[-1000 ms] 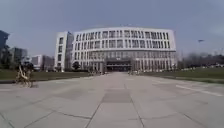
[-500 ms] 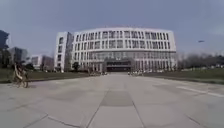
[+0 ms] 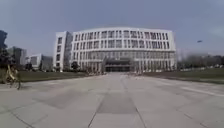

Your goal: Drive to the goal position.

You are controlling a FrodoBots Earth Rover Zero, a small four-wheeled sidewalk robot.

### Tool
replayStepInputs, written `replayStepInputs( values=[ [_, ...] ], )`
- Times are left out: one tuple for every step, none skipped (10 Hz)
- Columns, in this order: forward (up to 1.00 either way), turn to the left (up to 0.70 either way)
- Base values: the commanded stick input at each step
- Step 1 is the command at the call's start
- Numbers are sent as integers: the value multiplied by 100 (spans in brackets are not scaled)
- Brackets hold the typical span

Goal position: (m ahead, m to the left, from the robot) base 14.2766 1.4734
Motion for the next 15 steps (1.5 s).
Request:
replayStepInputs(
  values=[
    [70, 0],
    [70, 0],
    [70, 0],
    [70, 0],
    [70, 0],
    [70, 0],
    [70, 0],
    [70, 0],
    [70, 0],
    [70, 0],
    [70, 0],
    [70, 0],
    [70, 0],
    [70, 0],
    [70, 0]
  ],
)
